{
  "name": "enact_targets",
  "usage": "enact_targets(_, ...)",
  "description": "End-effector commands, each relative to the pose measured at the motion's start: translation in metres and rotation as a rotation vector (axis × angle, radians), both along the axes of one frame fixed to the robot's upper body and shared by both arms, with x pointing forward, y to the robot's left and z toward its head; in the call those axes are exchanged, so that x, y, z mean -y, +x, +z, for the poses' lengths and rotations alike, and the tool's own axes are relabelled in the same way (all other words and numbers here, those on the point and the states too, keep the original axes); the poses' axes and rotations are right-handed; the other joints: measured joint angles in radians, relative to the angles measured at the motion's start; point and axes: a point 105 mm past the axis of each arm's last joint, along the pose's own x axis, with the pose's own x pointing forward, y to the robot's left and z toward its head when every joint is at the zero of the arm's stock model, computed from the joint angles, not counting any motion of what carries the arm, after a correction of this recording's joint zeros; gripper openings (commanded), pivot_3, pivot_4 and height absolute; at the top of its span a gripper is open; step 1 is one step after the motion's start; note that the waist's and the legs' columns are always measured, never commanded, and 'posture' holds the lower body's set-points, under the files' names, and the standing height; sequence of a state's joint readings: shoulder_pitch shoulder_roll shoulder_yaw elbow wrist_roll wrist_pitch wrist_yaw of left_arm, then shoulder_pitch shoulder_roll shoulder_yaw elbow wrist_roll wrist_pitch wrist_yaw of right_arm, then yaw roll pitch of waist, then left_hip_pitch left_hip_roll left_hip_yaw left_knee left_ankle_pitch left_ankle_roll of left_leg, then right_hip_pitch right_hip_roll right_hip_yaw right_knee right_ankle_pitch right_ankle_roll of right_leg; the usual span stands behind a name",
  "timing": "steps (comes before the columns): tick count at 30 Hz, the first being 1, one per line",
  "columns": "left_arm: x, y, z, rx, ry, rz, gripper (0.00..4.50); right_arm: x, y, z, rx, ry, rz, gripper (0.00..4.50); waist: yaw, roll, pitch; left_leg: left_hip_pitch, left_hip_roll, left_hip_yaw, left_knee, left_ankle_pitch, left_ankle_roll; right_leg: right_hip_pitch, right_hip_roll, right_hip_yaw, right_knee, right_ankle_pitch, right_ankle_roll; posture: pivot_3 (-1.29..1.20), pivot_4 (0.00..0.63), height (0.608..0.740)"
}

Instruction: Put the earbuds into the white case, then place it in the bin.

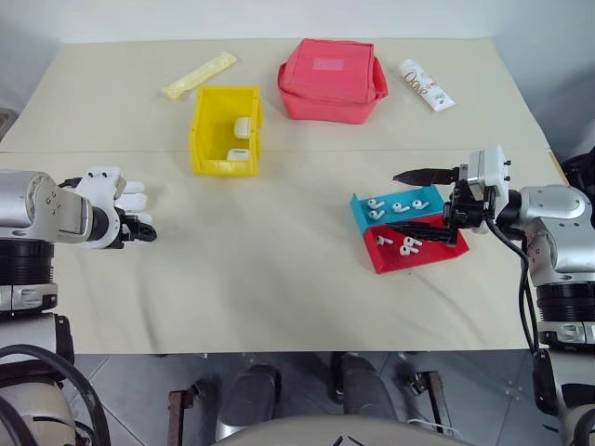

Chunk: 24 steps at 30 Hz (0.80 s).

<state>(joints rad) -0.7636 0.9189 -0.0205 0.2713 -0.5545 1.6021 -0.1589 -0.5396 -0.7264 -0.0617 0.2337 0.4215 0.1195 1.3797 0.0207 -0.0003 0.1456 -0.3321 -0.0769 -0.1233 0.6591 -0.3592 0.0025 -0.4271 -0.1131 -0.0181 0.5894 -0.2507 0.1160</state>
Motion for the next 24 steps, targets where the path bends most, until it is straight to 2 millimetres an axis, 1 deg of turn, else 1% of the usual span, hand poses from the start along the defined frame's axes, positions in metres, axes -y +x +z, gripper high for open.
enact_targets(1, -0.007, -0.013, -0.008, -0.061, 0.027, -0.008, 2.78, 0.006, -0.004, 0.017, 0.059, 0.008, -0.017, 4.50, -0.003, 0.000, 0.000, 0.000, 0.000, 0.000, 0.000, 0.000, 0.000, 0.000, 0.000, 0.000, 0.000, 0.000, 0.000, 0.00, 0.150, 0.740)
enact_targets(2, -0.008, -0.014, -0.004, -0.052, 0.033, -0.019, 2.78, 0.007, -0.004, 0.017, 0.060, 0.006, -0.020, 4.50, -0.006, 0.000, 0.000, 0.000, 0.000, 0.000, 0.000, 0.000, 0.000, -0.001, 0.000, 0.000, 0.000, 0.000, 0.000, 0.00, 0.150, 0.740)
enact_targets(3, -0.003, -0.011, 0.004, 0.002, 0.039, -0.052, 2.78, 0.008, -0.004, 0.018, 0.060, 0.006, -0.027, 4.50, -0.009, 0.000, 0.000, 0.000, 0.000, 0.000, -0.001, 0.000, -0.001, -0.001, 0.000, 0.001, 0.000, 0.000, 0.000, 0.00, 0.150, 0.740)
enact_targets(5, 0.014, 0.004, 0.027, 0.227, 0.064, -0.212, 2.78, 0.010, -0.006, 0.020, 0.063, 0.005, -0.038, 4.50, -0.015, 0.000, 0.000, -0.001, 0.000, 0.000, -0.001, -0.001, -0.001, -0.002, 0.000, 0.002, -0.001, 0.000, 0.000, 0.00, 0.150, 0.740)
enact_targets(7, 0.037, 0.010, 0.046, 0.429, 0.049, -0.392, 2.78, 0.013, -0.008, 0.021, 0.065, 0.001, -0.050, 4.50, -0.017, -0.001, 0.000, -0.001, 0.000, -0.001, -0.001, -0.001, -0.001, -0.002, 0.000, 0.003, -0.001, 0.000, 0.000, 0.00, 0.150, 0.740)
enact_targets(9, 0.061, 0.007, 0.055, 0.566, -0.006, -0.559, 2.78, 0.016, -0.010, 0.022, 0.067, -0.001, -0.066, 4.50, -0.012, -0.003, 0.001, -0.003, 0.001, -0.001, 0.000, -0.001, -0.001, -0.001, -0.001, 0.003, -0.003, 0.000, 0.000, 0.00, 0.150, 0.740)
enact_targets(11, 0.093, 0.002, 0.072, 0.783, -0.110, -0.767, 2.78, 0.018, -0.013, 0.023, 0.069, -0.004, -0.086, 4.50, -0.001, -0.003, 0.001, -0.003, 0.001, -0.001, 0.000, -0.001, -0.001, -0.001, -0.001, 0.003, -0.005, 0.000, 0.000, 0.00, 0.150, 0.740)
enact_targets(12, 0.104, -0.003, 0.077, 0.865, -0.157, -0.851, 2.78, 0.019, -0.014, 0.023, 0.069, -0.006, -0.098, 4.50, 0.003, -0.003, 0.001, -0.003, 0.000, 0.000, 0.001, -0.001, 0.000, 0.000, -0.001, 0.003, -0.006, 0.000, 0.000, 0.00, 0.150, 0.740)
enact_targets(13, 0.111, -0.006, 0.079, 0.915, -0.184, -0.903, 2.78, 0.021, -0.015, 0.023, 0.068, -0.008, -0.107, 4.50, 0.006, -0.003, 0.000, -0.003, 0.000, 0.000, 0.001, -0.001, 0.000, 0.000, -0.001, 0.002, -0.006, 0.000, 0.000, 0.00, 0.150, 0.740)
enact_targets(15, 0.120, -0.009, 0.074, 0.942, -0.203, -0.980, 2.78, 0.024, -0.018, 0.023, 0.067, -0.008, -0.132, 4.50, 0.007, -0.003, 0.001, -0.004, 0.001, 0.000, 0.002, -0.001, 0.000, 0.001, -0.001, 0.002, -0.007, 0.000, 0.000, 0.00, 0.150, 0.740)
enact_targets(19, 0.154, -0.018, 0.079, 1.177, -0.369, -1.204, 2.78, 0.026, -0.029, 0.021, 0.072, 0.001, -0.213, 4.50, 0.011, -0.003, 0.001, -0.003, 0.000, 0.001, 0.003, -0.001, 0.000, 0.001, -0.001, 0.000, -0.008, 0.001, 0.001, 0.00, 0.150, 0.740)
enact_targets(21, 0.164, -0.021, 0.076, 1.214, -0.402, -1.280, 2.78, 0.027, -0.032, 0.020, 0.070, 0.001, -0.248, 4.50, 0.012, -0.004, 0.000, -0.004, 0.000, 0.001, 0.003, -0.001, 0.001, 0.002, -0.001, -0.001, -0.010, 0.002, 0.004, 0.00, 0.150, 0.740)
enact_targets(24, 0.183, -0.028, 0.064, 1.217, -0.500, -1.391, 2.78, 0.030, -0.040, 0.016, 0.067, -0.014, -0.329, 4.50, 0.011, -0.004, 0.000, -0.004, 0.001, 0.003, 0.003, -0.001, 0.001, 0.002, 0.000, -0.002, -0.011, 0.003, 0.005, 0.00, 0.150, 0.740)
